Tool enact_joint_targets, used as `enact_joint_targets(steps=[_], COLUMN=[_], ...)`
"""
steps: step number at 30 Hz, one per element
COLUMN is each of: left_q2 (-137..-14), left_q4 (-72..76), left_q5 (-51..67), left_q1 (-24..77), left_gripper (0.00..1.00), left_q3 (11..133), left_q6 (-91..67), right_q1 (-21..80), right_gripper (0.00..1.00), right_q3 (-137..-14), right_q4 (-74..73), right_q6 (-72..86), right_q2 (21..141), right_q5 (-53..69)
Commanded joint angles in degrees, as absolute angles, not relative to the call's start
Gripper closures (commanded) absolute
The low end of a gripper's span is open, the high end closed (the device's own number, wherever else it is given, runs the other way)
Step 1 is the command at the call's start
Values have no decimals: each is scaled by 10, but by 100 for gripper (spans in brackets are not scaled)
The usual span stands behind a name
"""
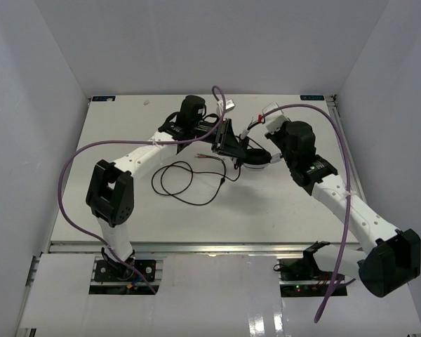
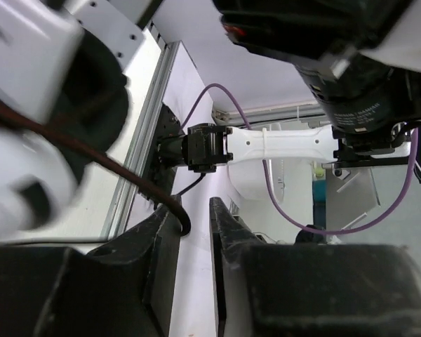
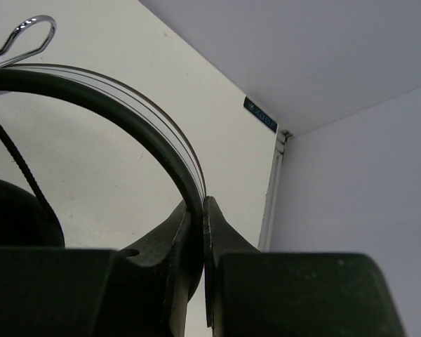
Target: Wrap the headphones
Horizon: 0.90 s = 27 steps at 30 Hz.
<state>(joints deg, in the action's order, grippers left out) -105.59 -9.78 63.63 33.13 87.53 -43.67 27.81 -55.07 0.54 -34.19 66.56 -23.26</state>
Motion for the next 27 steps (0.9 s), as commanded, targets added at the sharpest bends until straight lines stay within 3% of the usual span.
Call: enact_joint_targets(steps=[1,5,10,16,27], left_q2=[-995,-991,-1004,-1009,-949], left_q4=[40,123,122,141,147], left_q5=[619,600,560,511,290], left_q1=[336,344,366,399,521], left_gripper=[59,49,34,32,29], left_q3=[840,798,770,741,636], left_q6=[-562,-608,-557,-489,-239], right_q1=[276,273,244,179,74], right_gripper=[92,92,92,92,92], right_q3=[-595,-626,-695,-761,-844], right_q4=[24,-23,-94,-150,-191], right_q6=[-214,-141,-34,80,215], right_q2=[688,711,753,787,836], right_q5=[-272,-236,-118,0,163])
